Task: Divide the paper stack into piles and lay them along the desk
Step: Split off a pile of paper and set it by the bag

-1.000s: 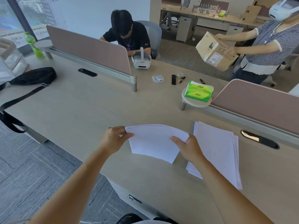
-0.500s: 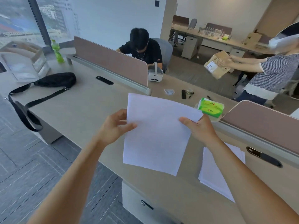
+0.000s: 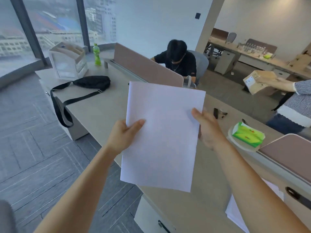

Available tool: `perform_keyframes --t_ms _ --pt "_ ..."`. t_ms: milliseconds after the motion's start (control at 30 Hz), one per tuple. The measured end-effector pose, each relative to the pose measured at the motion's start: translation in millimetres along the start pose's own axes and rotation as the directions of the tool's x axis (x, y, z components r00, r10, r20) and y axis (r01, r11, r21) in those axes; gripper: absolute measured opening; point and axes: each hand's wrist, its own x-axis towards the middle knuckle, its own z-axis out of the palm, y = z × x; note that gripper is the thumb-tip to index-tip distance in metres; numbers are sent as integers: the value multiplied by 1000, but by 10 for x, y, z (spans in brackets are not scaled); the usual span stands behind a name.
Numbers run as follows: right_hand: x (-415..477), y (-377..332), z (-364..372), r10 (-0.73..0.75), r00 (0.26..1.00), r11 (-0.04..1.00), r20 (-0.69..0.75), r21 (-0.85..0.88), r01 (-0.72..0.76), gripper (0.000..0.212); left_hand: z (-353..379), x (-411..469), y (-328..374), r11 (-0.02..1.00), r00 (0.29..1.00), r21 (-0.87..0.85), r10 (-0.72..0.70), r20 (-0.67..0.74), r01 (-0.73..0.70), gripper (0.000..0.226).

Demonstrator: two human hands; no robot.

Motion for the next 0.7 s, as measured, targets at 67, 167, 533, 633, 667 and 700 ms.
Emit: perform_keyframes --t_ms 67,167,533,633,667,700 --pt "94 100 135 29 999 998 17 46 -30 22 -41 55 7 998 999 -34 -52 2 52 36" --pt "290 201 303 44 999 992 31 115 -48 26 -91 127 24 990 994 -93 -106 -38 102 32" --pt "949 513 1010 142 965 987 223 46 -156 38 -740 408 -383 992 933 124 42 -358 3 52" --pt "999 706 1297 147 978 987 147 -86 -136 65 -1021 561 -541 992 956 94 -50 -288 80 47" --pt "1036 767 1381 147 983 986 112 -93 -137 80 -1101 609 -577 992 962 61 -93 -257 112 45" --pt "1082 819 1465 155 985 984 74 -96 -148 89 -1171 655 -599 990 966 15 -134 -219 141 44"
